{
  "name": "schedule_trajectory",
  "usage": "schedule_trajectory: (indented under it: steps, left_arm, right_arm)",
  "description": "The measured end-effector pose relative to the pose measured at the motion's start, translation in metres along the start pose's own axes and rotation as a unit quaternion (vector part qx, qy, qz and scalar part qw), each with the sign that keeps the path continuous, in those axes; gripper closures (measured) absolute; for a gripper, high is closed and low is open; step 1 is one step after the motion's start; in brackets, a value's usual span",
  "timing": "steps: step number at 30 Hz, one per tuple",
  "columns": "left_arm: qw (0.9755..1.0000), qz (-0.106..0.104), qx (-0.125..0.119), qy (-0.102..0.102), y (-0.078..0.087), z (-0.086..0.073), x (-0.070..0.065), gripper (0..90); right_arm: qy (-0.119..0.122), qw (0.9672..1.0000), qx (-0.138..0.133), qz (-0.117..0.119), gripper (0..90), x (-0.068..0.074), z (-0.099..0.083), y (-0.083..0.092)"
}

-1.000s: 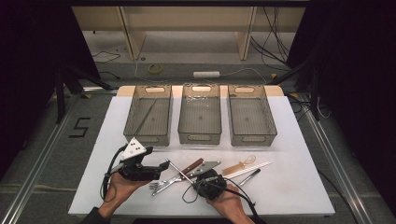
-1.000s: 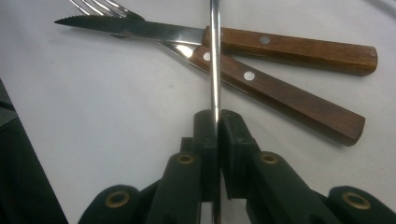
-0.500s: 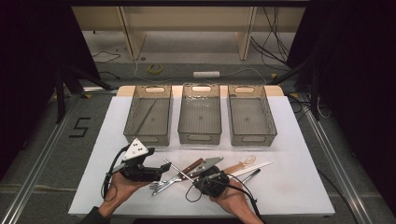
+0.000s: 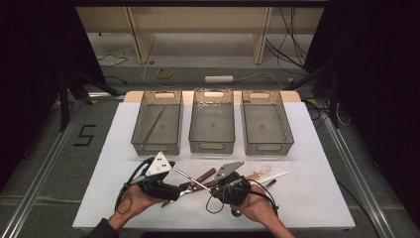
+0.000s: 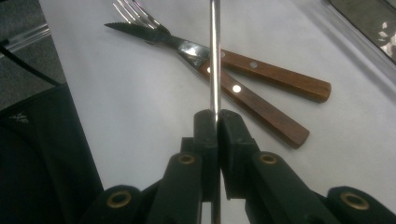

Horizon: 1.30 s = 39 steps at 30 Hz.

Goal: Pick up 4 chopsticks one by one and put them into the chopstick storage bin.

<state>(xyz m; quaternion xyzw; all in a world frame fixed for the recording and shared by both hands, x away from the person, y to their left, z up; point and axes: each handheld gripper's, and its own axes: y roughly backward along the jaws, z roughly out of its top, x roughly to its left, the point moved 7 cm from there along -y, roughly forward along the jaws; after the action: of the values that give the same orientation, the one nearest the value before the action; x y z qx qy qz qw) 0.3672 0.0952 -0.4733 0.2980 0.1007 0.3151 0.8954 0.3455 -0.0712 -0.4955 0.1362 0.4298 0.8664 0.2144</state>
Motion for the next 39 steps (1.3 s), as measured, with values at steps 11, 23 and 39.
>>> schedule_trajectory:
  steps: [11, 23, 39]
  left_arm:
    - [0.9943, -0.031, 0.062, -0.081, -0.02, -0.003, -0.023, 19.5]
    - [0.9851, -0.042, 0.1, -0.134, -0.026, -0.007, -0.031, 35.3]
    - [0.9728, -0.052, 0.139, -0.178, -0.034, -0.014, -0.036, 59.5]
  right_arm:
    - [0.043, 0.9986, 0.018, 0.026, 86.7, 0.006, -0.001, 0.008]
    - [0.07, 0.9964, 0.025, 0.041, 86.7, 0.009, -0.001, 0.015]
    - [0.09, 0.9941, 0.029, 0.054, 86.6, 0.012, -0.001, 0.017]
